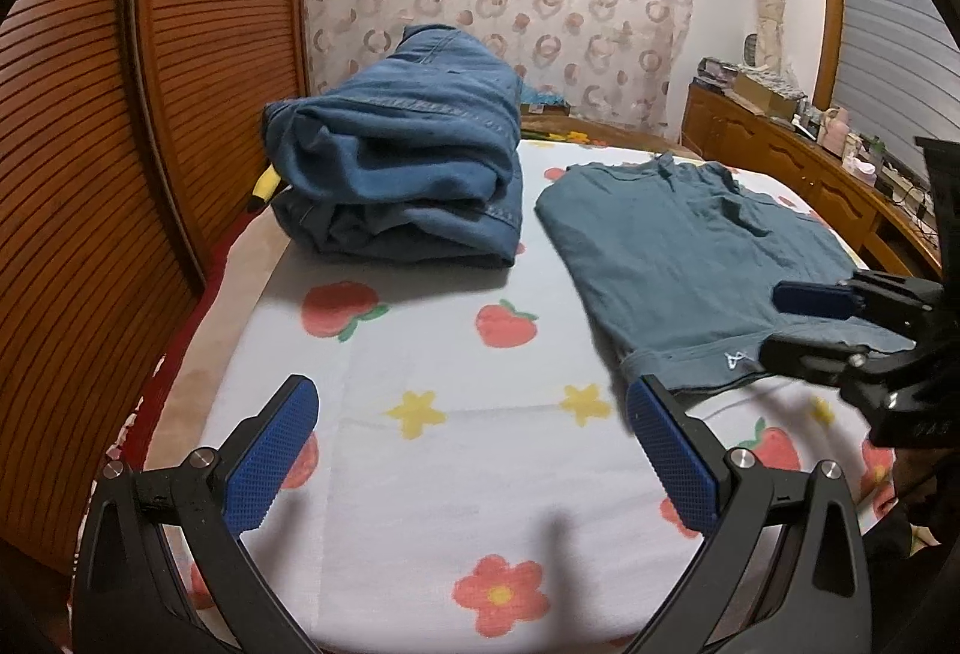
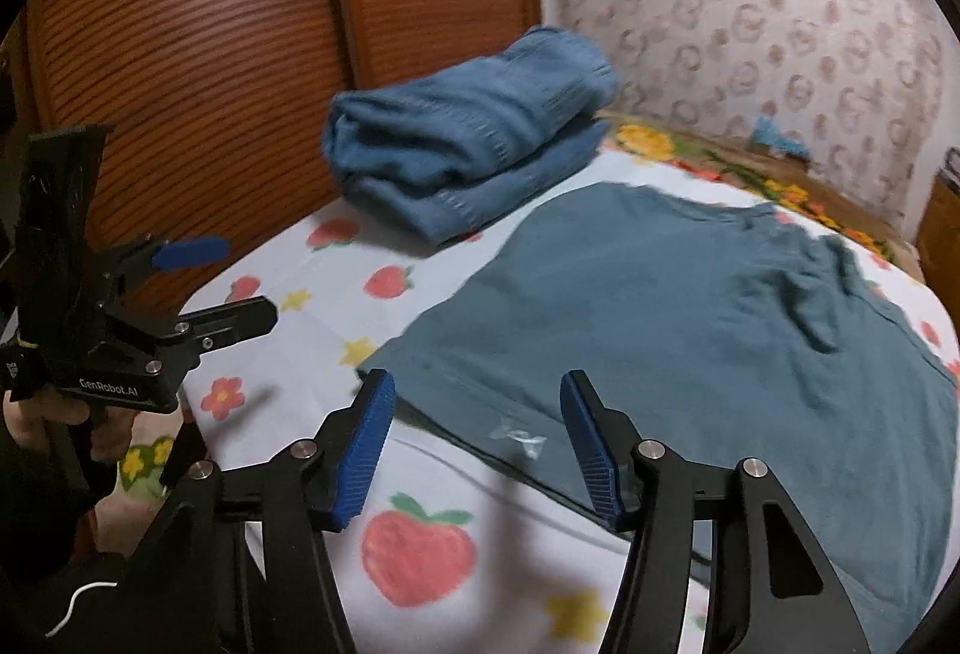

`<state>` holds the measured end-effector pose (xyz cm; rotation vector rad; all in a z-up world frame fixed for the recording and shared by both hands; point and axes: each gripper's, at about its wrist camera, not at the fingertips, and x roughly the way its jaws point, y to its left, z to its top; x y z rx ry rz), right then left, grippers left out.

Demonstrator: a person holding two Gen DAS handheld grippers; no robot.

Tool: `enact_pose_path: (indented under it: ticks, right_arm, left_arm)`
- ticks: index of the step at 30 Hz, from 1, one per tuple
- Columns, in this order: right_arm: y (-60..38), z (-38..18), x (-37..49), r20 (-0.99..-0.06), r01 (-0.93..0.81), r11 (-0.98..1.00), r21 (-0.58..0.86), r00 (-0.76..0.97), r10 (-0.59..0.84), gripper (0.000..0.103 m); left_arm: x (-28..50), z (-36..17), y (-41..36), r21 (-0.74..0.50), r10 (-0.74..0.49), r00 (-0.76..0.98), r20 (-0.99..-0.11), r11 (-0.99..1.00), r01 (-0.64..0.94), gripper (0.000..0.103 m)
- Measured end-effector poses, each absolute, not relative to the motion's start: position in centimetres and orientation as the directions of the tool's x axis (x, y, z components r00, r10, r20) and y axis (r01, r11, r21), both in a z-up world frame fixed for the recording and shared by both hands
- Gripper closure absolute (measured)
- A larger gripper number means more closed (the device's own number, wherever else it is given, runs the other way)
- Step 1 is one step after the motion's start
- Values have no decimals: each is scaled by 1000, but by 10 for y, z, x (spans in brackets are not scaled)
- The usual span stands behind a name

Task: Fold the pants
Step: 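Move the right tool to the teal shorts' leg hem, then grasp the shorts' leg hem with the right gripper and lift it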

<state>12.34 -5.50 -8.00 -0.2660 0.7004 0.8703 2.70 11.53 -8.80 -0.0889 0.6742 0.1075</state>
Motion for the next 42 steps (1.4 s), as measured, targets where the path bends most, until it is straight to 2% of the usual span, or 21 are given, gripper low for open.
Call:
enact_pose_path:
  ticks: [7, 10, 14, 16, 17, 18, 20, 23, 32, 42]
  right_arm:
    - [-38, -85, 131, -712, -812, 580, 69, 366, 599, 43]
    - [-35, -87, 133, -735, -826, 559, 67, 338, 588, 48]
    - [-35, -87, 133, -758, -837, 546, 31, 336, 559, 49]
    - [-38, -81, 135, -761, -837, 546, 15, 345, 549, 59]
    - [-39, -80, 135, -762, -836, 549, -6, 360, 539, 68]
    - [-40, -78, 137, -762, -835, 550, -21, 370, 532, 80]
    - [-43, -75, 141, -758, -833, 552, -22, 374, 534, 95]
    - [-50, -68, 146, -737, -821, 571, -1, 386, 555, 101]
    - [-116, -34, 141, -646, -764, 640, 78, 450, 616, 101]
    - [-208, -1, 125, -559, -645, 762, 60, 611, 561, 101]
  left_arm:
    - [25, -96, 123, -47, 80, 762, -642, 989, -143, 0]
    - [24, -97, 128, -54, 81, 758, -647, 987, -152, 0]
    - [23, -99, 129, -59, 80, 757, -649, 986, -155, 0]
    - [23, -99, 129, -61, 76, 755, -651, 986, -153, 0]
    - [23, -99, 129, -64, 73, 755, -652, 986, -151, 0]
    - [23, -99, 129, -68, 68, 755, -652, 987, -147, 0]
    - [24, -96, 128, -70, 61, 758, -649, 988, -140, 0]
    - [27, -92, 122, -65, 56, 764, -643, 990, -127, 0]
    - [36, -93, 96, -67, 3, 762, -648, 996, -61, 0]
    - [51, -77, 60, -41, -46, 775, -630, 999, 25, 0]
